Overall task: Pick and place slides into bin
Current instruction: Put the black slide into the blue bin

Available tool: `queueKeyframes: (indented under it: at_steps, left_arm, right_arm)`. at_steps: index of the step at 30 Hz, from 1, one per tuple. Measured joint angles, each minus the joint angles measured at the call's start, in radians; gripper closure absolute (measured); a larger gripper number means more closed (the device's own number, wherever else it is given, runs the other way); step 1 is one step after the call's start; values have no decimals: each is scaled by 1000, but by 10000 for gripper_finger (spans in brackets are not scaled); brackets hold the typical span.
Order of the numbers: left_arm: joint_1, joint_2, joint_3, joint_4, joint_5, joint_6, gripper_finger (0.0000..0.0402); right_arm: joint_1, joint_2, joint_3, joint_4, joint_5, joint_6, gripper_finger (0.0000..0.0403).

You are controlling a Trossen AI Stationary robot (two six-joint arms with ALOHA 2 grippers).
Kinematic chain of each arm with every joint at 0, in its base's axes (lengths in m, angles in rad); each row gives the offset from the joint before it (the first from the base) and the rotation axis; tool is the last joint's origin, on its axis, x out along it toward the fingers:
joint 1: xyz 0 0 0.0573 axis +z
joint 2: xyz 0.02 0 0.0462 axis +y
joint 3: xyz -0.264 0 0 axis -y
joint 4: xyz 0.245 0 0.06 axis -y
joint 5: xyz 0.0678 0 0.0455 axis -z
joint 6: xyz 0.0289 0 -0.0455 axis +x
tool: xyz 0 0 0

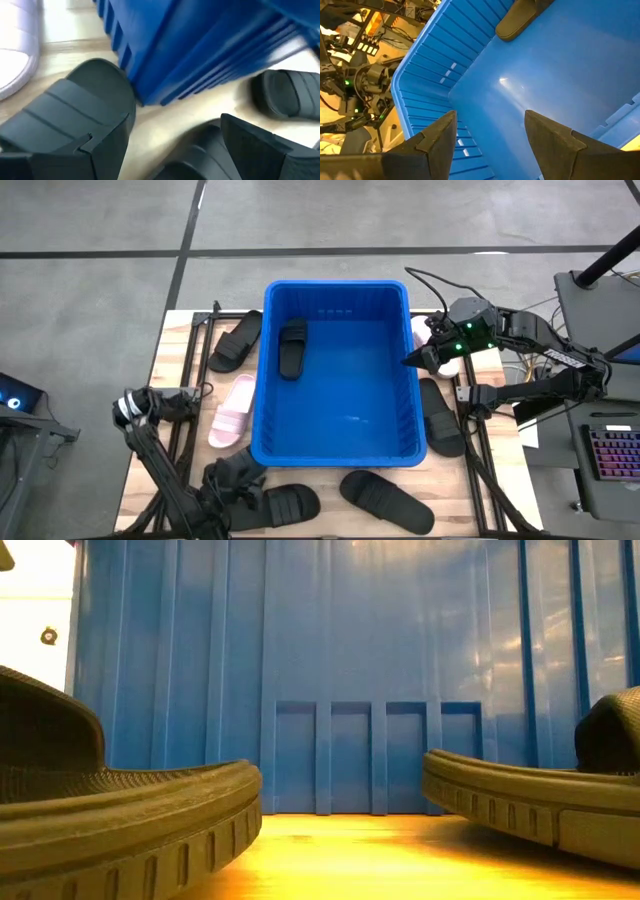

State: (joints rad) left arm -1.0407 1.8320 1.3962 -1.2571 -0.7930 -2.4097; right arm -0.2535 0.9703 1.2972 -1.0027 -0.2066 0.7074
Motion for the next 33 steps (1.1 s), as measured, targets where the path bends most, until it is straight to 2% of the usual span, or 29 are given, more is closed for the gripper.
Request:
queueKeyframes:
  at_steps: [4,13,22,27,33]
  left_arm:
    - [-32,9,8,-4,23,-11,109]
    - [-71,14,-1,-18,291,-13,109]
    - [-73,31,-29,-8,294,-11,109]
    - [-72,84,-31,9,350,-10,109]
    - [-53,118,-30,82,300,-7,109]
  right_arm:
    - [0,0,0,0,0,-1,179]
    - [0,0,0,0,1,-10,179]
    - [0,0,0,0,2,-23,179]
    - [0,0,0,0,9,-27,179]
    - [0,0,0,4,25,-27,179]
